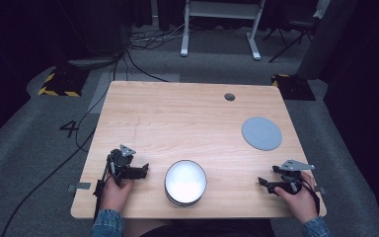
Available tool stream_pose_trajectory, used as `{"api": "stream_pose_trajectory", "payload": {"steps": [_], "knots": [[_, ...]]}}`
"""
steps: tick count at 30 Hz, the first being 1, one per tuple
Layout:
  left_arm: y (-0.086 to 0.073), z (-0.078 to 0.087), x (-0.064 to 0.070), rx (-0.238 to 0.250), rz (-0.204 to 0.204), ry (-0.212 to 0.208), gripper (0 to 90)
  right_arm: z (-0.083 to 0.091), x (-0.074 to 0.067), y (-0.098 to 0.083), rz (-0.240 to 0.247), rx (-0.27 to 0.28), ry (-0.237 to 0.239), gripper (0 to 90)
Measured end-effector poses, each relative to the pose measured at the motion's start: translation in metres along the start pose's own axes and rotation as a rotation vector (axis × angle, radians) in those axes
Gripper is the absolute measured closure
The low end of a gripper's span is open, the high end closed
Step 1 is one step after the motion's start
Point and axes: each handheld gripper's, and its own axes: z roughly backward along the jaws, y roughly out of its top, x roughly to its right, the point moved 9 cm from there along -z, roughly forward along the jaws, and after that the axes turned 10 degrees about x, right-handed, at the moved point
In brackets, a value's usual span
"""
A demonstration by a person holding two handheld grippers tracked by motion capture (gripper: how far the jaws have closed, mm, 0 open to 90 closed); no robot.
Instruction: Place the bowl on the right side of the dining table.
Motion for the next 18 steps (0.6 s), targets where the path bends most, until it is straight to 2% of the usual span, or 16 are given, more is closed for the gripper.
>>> {"api": "stream_pose_trajectory", "payload": {"steps": [3, 7, 13, 18], "knots": [[0.000, 0.000, 0.000, 0.000, 0.001, 0.000, 3.2, 0.003, -0.004, 0.003, -0.007, -0.016, 0.030, 21.1], [0.000, 0.000, -0.001, 0.000, -0.005, -0.003, 3.2, 0.008, -0.011, 0.011, 0.014, -0.042, 0.060, 23.6], [-0.001, 0.000, 0.001, -0.001, 0.000, -0.009, 3.2, 0.009, -0.022, 0.035, 0.058, -0.038, 0.100, 25.5], [-0.001, 0.000, 0.001, -0.002, 0.001, -0.009, 3.2, 0.006, -0.031, 0.055, 0.075, -0.024, 0.138, 26.2]]}}
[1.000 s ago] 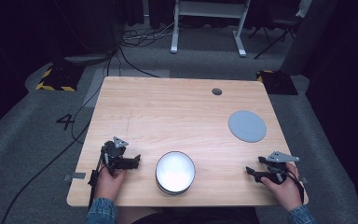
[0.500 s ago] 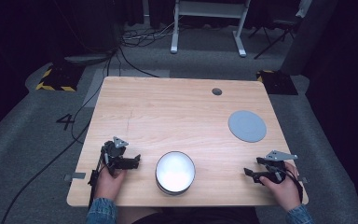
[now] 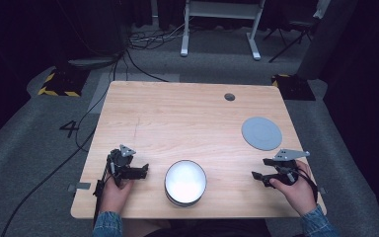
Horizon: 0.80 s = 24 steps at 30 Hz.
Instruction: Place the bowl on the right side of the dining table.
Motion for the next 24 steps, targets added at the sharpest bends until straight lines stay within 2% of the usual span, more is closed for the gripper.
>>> {"api": "stream_pose_trajectory", "payload": {"steps": [4, 9, 15, 18, 21, 24], "knots": [[-0.001, 0.002, -0.001, 0.001, -0.007, 0.014, 3.2, -0.003, -0.008, 0.017, 0.023, 0.014, 0.030, 27.0], [-0.001, 0.002, 0.000, 0.002, -0.003, 0.001, 3.2, -0.005, -0.021, 0.035, 0.048, 0.033, 0.067, 30.1], [-0.001, 0.002, -0.002, 0.002, -0.009, 0.009, 3.0, -0.004, -0.031, 0.052, 0.057, 0.063, 0.081, 30.5], [0.000, 0.000, -0.001, 0.004, -0.003, -0.004, 2.9, -0.004, -0.037, 0.061, 0.068, 0.076, 0.086, 31.1], [0.000, 0.000, -0.001, 0.000, -0.005, -0.001, 2.9, -0.006, -0.047, 0.070, 0.092, 0.069, 0.121, 35.4], [0.001, 0.000, -0.002, 0.000, -0.008, -0.001, 2.9, -0.008, -0.055, 0.078, 0.108, 0.067, 0.134, 36.6]]}}
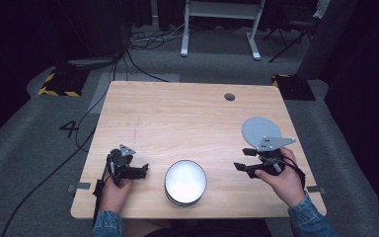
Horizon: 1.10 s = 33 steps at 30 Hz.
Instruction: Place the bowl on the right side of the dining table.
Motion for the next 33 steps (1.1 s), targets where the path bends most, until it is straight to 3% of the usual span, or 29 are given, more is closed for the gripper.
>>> {"api": "stream_pose_trajectory", "payload": {"steps": [12, 23, 33], "knots": [[0.000, 0.000, 0.000, 0.000, 0.002, 0.001, 2.9, -0.021, -0.023, 0.032, 0.045, 0.001, 0.073, 41.6], [0.001, -0.001, 0.000, 0.007, 0.005, -0.003, 3.2, -0.041, -0.049, 0.057, 0.064, 0.027, 0.137, 37.6], [0.001, -0.001, -0.001, 0.006, 0.004, 0.004, 3.2, -0.065, -0.071, 0.068, 0.107, 0.008, 0.179, 32.4]]}}
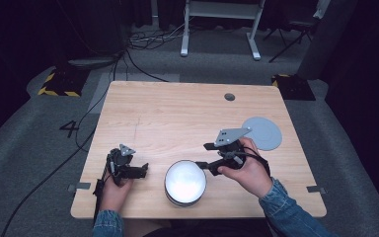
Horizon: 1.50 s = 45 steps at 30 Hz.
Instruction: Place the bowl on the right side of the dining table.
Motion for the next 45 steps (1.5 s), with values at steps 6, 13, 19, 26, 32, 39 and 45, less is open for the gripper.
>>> {"api": "stream_pose_trajectory", "payload": {"steps": [6, 13, 19, 26, 32, 39, 45], "knots": [[0.000, 0.000, 0.000, 0.000, 0.001, -0.001, 3.2, -0.016, -0.003, -0.003, 0.009, -0.046, 0.016, 33.8], [0.000, 0.000, 0.000, 0.000, 0.000, 0.000, 3.2, -0.033, -0.009, -0.012, 0.032, -0.112, 0.054, 46.0], [0.000, 0.000, 0.000, 0.000, 0.000, 0.000, 3.2, -0.042, -0.013, -0.016, 0.022, -0.138, 0.071, 63.7], [0.000, 0.000, 0.000, 0.000, 0.001, -0.001, 3.2, -0.047, -0.018, -0.018, 0.009, -0.179, 0.085, 77.3], [0.000, 0.000, 0.000, -0.001, 0.002, -0.001, 3.2, -0.047, -0.016, -0.017, -0.014, -0.196, 0.058, 79.8], [0.000, 0.000, 0.000, -0.001, -0.001, 0.003, 3.2, -0.048, -0.017, -0.017, -0.042, -0.217, 0.037, 80.8], [0.000, 0.000, 0.000, 0.000, 0.000, 0.000, 3.2, -0.043, -0.017, -0.012, -0.056, -0.220, 0.024, 81.4]]}}
